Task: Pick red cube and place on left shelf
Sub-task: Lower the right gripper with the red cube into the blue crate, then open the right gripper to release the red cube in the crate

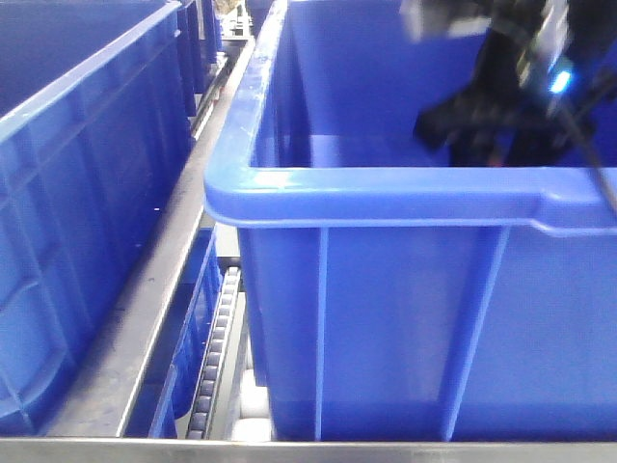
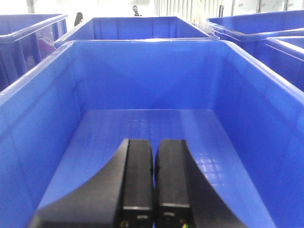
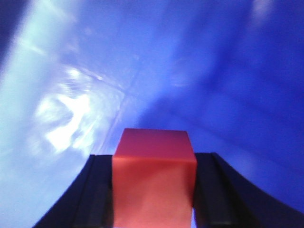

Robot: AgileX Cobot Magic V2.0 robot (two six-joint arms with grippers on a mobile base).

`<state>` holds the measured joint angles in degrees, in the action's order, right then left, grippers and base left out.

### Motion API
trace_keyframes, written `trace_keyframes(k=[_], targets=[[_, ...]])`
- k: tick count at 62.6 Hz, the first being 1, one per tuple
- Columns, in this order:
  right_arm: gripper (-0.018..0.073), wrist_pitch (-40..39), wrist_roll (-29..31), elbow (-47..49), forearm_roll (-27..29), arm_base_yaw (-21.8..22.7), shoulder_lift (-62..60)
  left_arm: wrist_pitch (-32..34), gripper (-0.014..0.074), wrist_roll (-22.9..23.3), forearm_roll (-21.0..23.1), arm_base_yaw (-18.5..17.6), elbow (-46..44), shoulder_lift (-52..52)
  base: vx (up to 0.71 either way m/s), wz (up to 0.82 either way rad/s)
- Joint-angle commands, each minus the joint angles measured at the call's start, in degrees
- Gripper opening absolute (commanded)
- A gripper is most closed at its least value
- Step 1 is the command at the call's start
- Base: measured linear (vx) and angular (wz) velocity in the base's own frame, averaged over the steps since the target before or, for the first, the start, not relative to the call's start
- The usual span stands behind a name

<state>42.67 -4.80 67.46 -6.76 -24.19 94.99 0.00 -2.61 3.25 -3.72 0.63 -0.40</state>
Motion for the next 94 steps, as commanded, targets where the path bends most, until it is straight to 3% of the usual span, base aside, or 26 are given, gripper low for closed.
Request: trace_keyframes(k=[1, 25, 47, 67, 77, 94], targets=[[0.0191, -2.7, 0.6, 1.9, -0.5, 0.0, 0.0, 4.8, 0.009, 0.3, 0.3, -0.2, 1.4, -0.7, 0.0, 0.0], [0.0207, -2.9, 0.6, 1.9, -0.5, 0.0, 2.5, 4.8, 0.009, 0.3, 0.3, -0.2, 1.4, -0.7, 0.0, 0.0], [0.0578, -1.6, 0.6, 2.0, -0.5, 0.0, 2.1, 4.8, 0.009, 0.3, 0.3, -0.2, 1.4, -0.7, 0.0, 0.0], [0.059, -2.1, 0.6, 1.9, -0.5, 0.0, -6.5, 4.8, 0.009, 0.3, 0.3, -0.2, 1.4, -0.7, 0.0, 0.0], [0.0511, -2.2, 0.6, 1.6, -0.5, 0.0, -14.4, 4.8, 0.009, 0.3, 0.3, -0.2, 1.4, -0.7, 0.0, 0.0], [0.0143, -4.2, 0.6, -5.5, -0.5, 0.0, -29.3, 4.8, 0.009, 0.3, 0.3, -0.2, 1.4, -0.7, 0.0, 0.0]])
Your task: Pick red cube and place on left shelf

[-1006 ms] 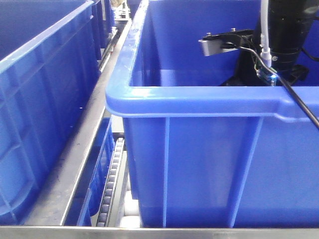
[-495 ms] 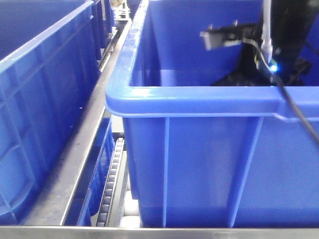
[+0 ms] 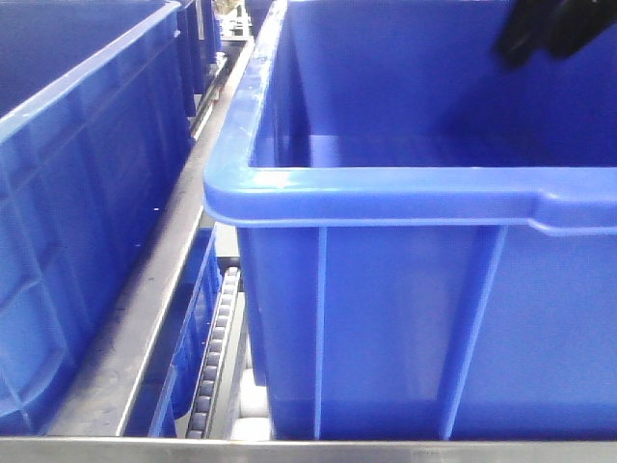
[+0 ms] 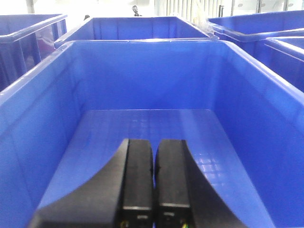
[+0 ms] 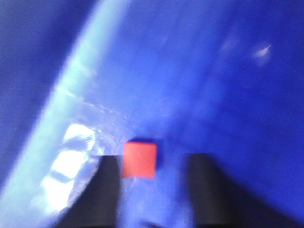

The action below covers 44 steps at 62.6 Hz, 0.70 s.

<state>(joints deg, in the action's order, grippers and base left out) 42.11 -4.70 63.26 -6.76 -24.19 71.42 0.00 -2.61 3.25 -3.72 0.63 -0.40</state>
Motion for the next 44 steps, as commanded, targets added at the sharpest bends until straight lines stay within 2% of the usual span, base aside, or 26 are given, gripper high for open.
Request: trace_keyframes(k=[1, 8, 27, 44], targets=[[0.0127, -3.9, 0.5, -2.0, -0.5, 0.0, -6.5, 4.8, 0.009, 0.3, 0.3, -0.2, 1.4, -0.7, 0.0, 0.0], [0.0041, -6.2, 0.5, -7.6, -0.5, 0.0, -13.3, 4.8, 0.009, 0.3, 0.3, -0.2, 1.4, -0.7, 0.0, 0.0], [0.0046, -15.3, 0.5, -23.2, -0.5, 0.0, -33.0, 4.8, 0.009, 0.3, 0.3, -0.2, 1.4, -0.7, 0.0, 0.0], [0.0046, -16.8, 0.5, -33.8, -0.5, 0.0, -51.7, 4.8, 0.009, 0.3, 0.3, -0.2, 1.4, -0.7, 0.0, 0.0]])
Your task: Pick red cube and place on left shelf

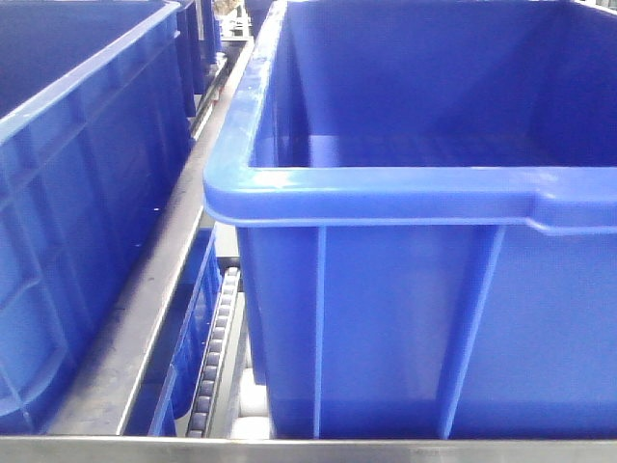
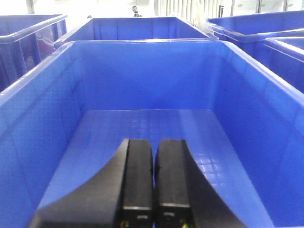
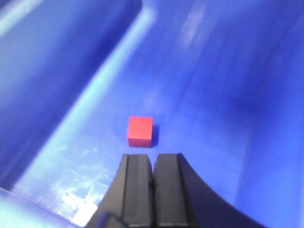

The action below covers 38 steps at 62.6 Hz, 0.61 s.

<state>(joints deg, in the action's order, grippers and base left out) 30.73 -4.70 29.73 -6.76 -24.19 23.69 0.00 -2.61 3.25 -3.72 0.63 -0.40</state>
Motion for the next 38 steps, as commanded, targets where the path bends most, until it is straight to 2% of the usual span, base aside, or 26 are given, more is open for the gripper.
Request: trace_keyframes(k=[1, 16, 38], targets=[[0.0046, -5.4, 0.5, -0.6, -0.5, 0.0, -4.9, 4.8, 0.009, 0.3, 0.3, -0.2, 1.4, -0.7, 0.0, 0.0], [0.0046, -5.3, 0.4, -3.4, -0.3, 0.0, -16.9, 4.8, 0.009, 0.3, 0.3, -0.2, 1.4, -0.7, 0.0, 0.0], [0.0046, -4.8, 0.4, -3.4, -0.4, 0.0, -18.1, 4.8, 0.009, 0.3, 0.3, -0.2, 1.4, -0.7, 0.0, 0.0]])
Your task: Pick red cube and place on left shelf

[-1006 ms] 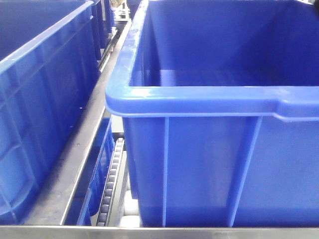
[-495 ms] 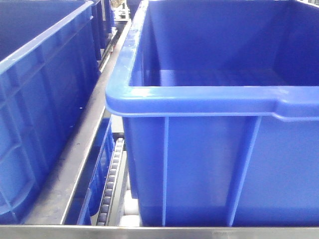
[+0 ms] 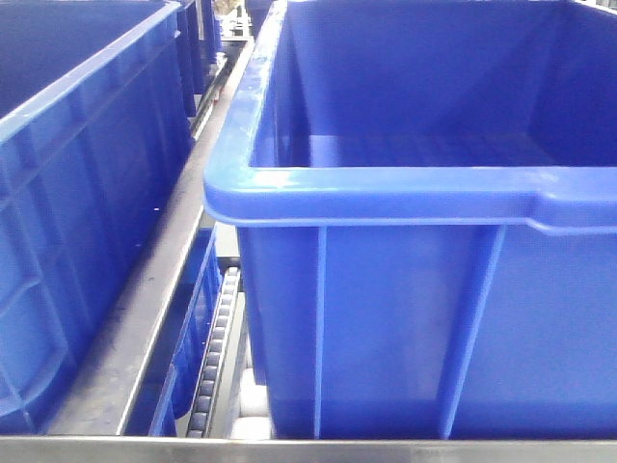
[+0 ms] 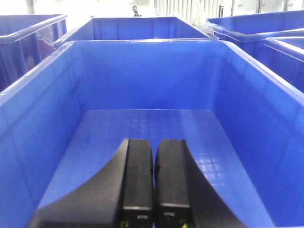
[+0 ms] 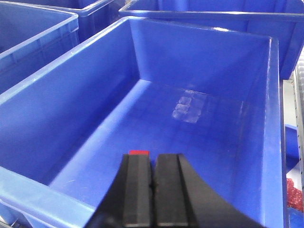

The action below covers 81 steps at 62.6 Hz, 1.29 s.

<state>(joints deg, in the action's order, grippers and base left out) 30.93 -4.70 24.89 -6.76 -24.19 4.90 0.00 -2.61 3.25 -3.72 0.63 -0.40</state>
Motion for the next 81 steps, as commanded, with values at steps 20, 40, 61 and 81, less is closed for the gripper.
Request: trace_keyframes(k=[20, 40, 61, 81], targets=[[0.0046, -4.6, 0.4, 1.4, -0.4, 0.0, 0.7, 4.8, 0.009, 0.3, 0.3, -0.2, 1.4, -0.7, 0.0, 0.0], [0.0046, -15.5, 0.4, -3.8, 0.6, 10.2, 0.7, 4.8, 0.009, 0.3, 0.3, -0.2, 1.4, -0.7, 0.0, 0.0], [0.0046, -31.5, 0.4, -17.8, 5.5, 26.8, 0.3, 4.8, 0.009, 0.3, 0.3, -0.2, 1.4, -0.7, 0.0, 0.0], [0.0046, -37.3, 0.4, -25.2, 7.8, 27.6, -6.7, 4.8, 0.009, 0.3, 0.3, -0.2, 1.4, -0.7, 0.0, 0.0]])
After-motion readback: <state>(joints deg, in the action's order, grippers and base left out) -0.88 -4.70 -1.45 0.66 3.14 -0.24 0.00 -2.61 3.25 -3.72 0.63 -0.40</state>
